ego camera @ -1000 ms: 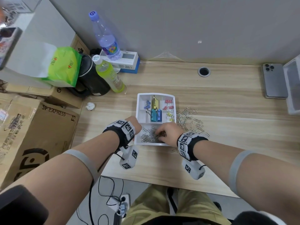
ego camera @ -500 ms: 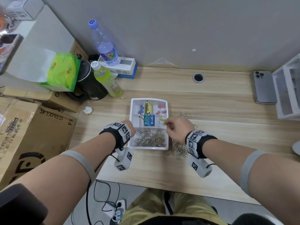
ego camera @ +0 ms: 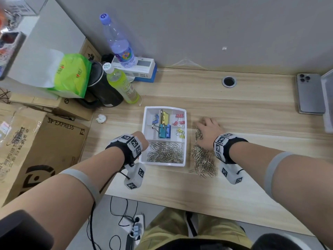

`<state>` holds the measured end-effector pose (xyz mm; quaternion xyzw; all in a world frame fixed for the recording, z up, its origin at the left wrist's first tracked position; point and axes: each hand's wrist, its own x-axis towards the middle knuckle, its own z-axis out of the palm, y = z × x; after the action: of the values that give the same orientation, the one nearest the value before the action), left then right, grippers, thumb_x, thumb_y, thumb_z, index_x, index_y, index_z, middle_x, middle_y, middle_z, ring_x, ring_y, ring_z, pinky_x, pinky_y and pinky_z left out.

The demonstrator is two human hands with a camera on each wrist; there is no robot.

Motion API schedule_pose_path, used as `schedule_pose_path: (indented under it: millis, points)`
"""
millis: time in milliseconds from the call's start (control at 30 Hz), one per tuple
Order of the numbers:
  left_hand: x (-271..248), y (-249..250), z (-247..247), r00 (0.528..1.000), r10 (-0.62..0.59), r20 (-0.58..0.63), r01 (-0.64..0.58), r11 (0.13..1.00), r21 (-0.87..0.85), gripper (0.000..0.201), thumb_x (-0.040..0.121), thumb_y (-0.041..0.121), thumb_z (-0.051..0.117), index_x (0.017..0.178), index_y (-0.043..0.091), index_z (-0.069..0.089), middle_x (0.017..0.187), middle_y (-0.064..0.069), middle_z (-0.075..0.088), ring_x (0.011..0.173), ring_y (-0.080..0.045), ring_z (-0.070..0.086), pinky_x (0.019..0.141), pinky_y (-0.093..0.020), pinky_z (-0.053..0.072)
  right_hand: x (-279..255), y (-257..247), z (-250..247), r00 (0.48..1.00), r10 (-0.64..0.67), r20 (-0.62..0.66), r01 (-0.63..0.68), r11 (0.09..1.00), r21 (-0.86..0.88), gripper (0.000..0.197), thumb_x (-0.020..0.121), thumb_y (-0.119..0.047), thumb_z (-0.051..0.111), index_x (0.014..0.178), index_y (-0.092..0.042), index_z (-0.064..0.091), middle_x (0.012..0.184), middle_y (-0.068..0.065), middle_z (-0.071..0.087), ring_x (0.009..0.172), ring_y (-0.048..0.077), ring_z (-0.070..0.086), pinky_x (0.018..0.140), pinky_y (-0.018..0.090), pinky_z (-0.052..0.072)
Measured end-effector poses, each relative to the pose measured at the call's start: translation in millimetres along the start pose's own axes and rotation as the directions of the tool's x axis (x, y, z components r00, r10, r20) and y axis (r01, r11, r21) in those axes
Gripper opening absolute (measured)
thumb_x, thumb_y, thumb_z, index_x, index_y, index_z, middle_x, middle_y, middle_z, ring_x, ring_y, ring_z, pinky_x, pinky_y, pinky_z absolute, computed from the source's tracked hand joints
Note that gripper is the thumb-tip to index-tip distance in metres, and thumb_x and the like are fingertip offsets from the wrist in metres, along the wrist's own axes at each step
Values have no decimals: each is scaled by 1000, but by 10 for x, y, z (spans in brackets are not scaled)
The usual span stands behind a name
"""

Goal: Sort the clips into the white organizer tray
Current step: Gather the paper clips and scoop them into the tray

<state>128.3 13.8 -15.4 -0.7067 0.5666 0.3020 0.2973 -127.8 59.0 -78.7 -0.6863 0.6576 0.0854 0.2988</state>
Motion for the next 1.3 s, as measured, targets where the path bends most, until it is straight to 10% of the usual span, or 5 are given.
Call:
schedule_pose_path:
  millis: [367,633,967,1100,1300]
  points:
    - [92,80,-87,997,75,-6,-73,982,176,9,95,11,46,88,6,50,63,0,42,52,-10,39,43,-19,37,-219,143,117,974,-225,-5,225,972,65,38,81,-30,56,118,-23,62,110,-2,54,110,19,49,94,36,44]
    - [93,100,-101,998,56,11,-57,985,160,9,95,11,45,88,7,50,63,0,43,52,-10,40,29,-13,35,-82,107,16,991,-126,-42,127,992,-2,71,81,-36,55,146,-19,33,143,2,37,131,21,35,107,44,34]
    - [-29,99,-32,981,166,95,-190,910,369,41,98,3,48,59,8,35,60,0,37,49,-10,34,55,-16,35,-194,42,87,975,-212,71,211,977,13,37,83,-36,54,117,-21,61,115,-2,53,114,20,48,97,39,40]
    - [-22,72,14,988,118,95,-138,960,245,39,98,6,49,60,8,37,60,0,39,51,-11,36,70,-20,39,-209,153,72,984,-3,-179,10,999,35,50,81,-33,56,128,-17,51,127,4,47,118,22,44,101,42,42]
    - [0,92,-66,1000,19,-9,-18,998,59,32,94,7,45,62,10,42,63,-3,44,72,-23,54,74,-29,51,-191,262,80,997,34,-68,-34,999,-3,55,80,-30,54,132,-20,46,135,3,42,125,24,39,101,45,41]
